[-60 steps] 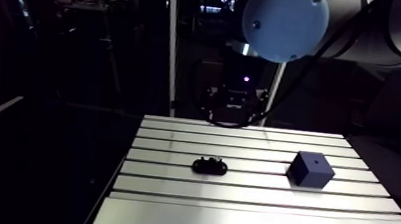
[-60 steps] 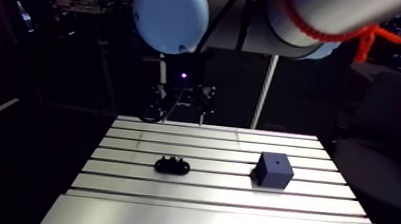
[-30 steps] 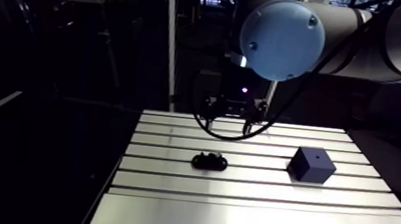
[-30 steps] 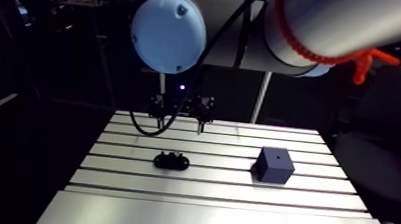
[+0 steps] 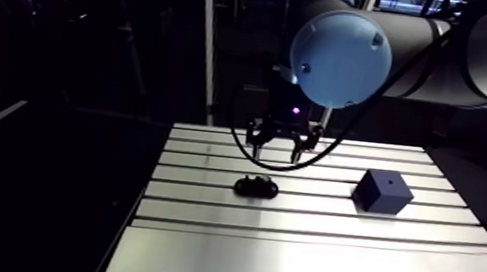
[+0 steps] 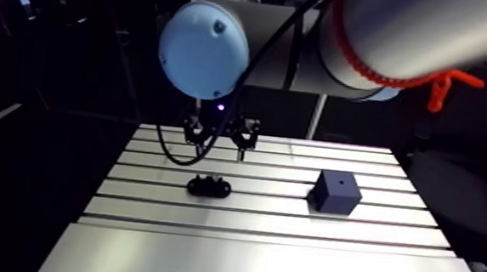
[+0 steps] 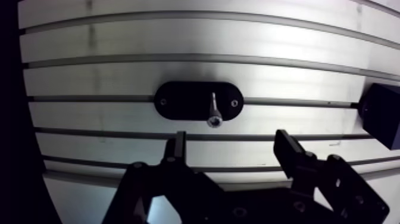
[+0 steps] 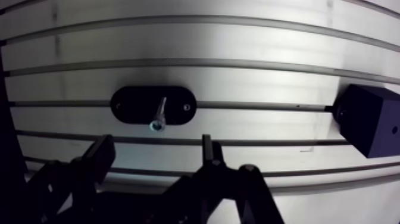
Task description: Pick up the M10 bolt and insert it into the hole until fully seated.
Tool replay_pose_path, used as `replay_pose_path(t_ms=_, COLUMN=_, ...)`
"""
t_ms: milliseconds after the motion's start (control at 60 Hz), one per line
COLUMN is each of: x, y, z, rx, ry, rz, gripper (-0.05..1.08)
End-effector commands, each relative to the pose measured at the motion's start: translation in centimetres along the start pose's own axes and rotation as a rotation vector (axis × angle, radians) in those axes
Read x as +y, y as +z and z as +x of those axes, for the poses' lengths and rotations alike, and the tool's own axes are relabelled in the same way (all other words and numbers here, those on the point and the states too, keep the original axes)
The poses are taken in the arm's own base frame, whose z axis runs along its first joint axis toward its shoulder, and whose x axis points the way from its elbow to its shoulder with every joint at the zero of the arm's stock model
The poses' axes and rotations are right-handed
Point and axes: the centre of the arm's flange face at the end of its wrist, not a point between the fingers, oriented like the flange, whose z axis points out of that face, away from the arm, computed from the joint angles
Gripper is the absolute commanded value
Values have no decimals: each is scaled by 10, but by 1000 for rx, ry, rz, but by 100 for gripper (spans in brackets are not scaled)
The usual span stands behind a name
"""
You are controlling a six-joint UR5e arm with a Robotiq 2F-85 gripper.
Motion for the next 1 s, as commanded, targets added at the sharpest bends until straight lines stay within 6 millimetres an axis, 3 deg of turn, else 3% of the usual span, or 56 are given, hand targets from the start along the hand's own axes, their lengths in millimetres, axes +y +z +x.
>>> replay_pose_path(t_ms=17, x=-1, y=7, z=1, rx=-8, ry=9, rz=0, gripper=24)
replay_pose_path(t_ms=1000, x=-5, y=22, z=-1, rx=-21, ry=15, rz=1, gripper=28)
